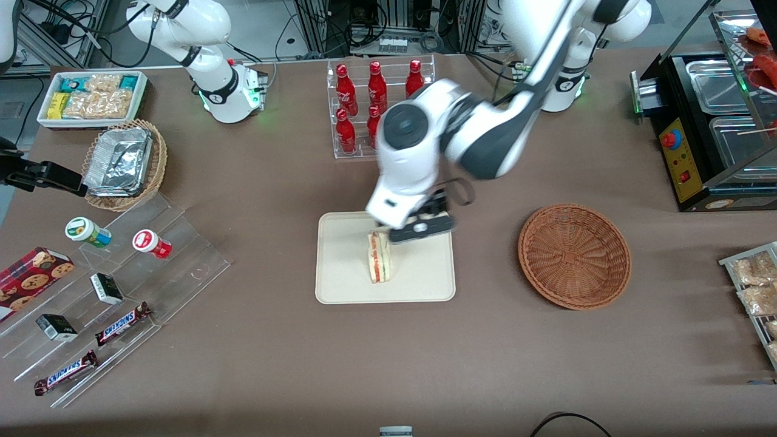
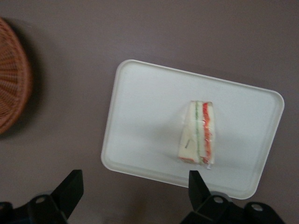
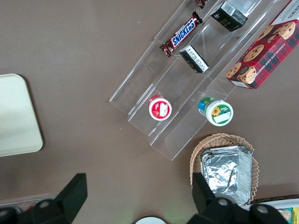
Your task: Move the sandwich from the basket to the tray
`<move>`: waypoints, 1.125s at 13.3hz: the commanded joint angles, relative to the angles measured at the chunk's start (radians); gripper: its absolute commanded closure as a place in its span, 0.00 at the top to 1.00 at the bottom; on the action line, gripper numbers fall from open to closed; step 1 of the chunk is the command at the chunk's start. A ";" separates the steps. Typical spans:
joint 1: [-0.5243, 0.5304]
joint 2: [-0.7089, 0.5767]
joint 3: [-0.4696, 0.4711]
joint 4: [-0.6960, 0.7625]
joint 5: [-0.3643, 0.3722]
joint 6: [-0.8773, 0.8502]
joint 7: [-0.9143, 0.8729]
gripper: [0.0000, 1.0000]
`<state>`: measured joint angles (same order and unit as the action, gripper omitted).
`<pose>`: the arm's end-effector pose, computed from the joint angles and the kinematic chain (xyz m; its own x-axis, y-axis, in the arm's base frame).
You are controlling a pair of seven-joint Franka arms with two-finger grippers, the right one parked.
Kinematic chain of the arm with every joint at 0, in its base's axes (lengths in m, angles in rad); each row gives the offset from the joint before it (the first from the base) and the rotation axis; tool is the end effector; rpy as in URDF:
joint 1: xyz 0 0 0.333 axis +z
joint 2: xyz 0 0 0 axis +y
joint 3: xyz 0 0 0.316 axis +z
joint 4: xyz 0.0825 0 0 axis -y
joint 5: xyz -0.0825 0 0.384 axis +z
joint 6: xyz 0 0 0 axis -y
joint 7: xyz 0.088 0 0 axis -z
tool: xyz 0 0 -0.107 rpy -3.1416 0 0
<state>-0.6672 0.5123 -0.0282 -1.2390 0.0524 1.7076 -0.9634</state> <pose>0.5454 -0.4430 0.4696 0.9656 0.2598 0.0061 0.2598 -0.9640 -0.0573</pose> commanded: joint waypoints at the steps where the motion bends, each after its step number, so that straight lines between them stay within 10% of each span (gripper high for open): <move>1: 0.093 -0.139 -0.006 -0.065 -0.019 -0.113 0.017 0.99; 15: 0.599 -0.475 -0.006 -0.349 -0.031 -0.204 0.780 1.00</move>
<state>-0.1171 0.0681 -0.0209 -1.5582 0.0412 1.5131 -0.2619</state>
